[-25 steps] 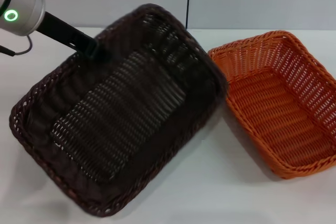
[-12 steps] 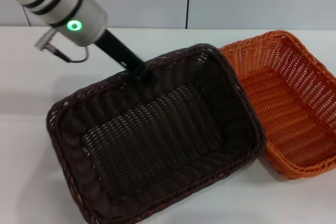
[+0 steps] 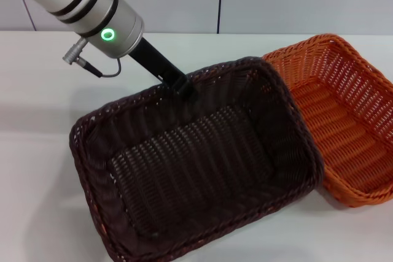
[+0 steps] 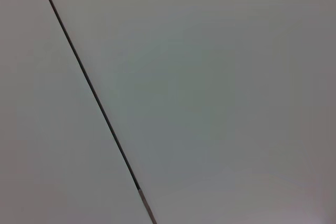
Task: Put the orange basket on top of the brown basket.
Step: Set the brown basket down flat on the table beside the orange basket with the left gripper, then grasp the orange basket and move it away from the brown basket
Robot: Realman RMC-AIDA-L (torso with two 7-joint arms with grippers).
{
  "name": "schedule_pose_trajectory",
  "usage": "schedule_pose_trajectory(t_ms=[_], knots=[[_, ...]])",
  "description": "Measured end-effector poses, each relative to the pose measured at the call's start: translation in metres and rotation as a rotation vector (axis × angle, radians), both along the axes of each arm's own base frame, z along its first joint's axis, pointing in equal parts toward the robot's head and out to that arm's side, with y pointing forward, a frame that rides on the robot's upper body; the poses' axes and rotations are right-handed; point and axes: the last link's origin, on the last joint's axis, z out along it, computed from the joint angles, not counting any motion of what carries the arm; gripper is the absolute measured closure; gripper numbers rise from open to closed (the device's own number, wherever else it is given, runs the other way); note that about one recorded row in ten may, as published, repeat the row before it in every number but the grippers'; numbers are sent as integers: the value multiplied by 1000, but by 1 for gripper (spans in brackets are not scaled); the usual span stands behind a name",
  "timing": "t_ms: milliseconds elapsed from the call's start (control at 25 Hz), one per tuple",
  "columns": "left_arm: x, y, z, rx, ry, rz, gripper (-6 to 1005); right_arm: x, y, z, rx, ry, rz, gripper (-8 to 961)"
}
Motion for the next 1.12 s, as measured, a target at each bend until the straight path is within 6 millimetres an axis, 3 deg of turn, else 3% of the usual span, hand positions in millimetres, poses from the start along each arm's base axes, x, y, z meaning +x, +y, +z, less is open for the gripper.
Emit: schedule_pose_trajectory(t_ms=[440, 800, 1040, 1080, 1120], knots=[[-17, -9, -4, -27, -36, 94, 804, 0, -1, -4, -12, 6, -2, 289], [-21, -8, 4, 14, -76, 90, 413, 1, -6, -1, -92, 104, 99, 288], [-20, -8, 16, 70, -159, 60, 191, 0, -22, 36, -228, 207, 249, 288], [-21, -9, 17, 72, -165, 55, 155, -6, -33, 57, -291, 232, 310, 288], [-21, -9, 17, 72, -165, 55, 155, -6, -33, 57, -291, 232, 310, 288]])
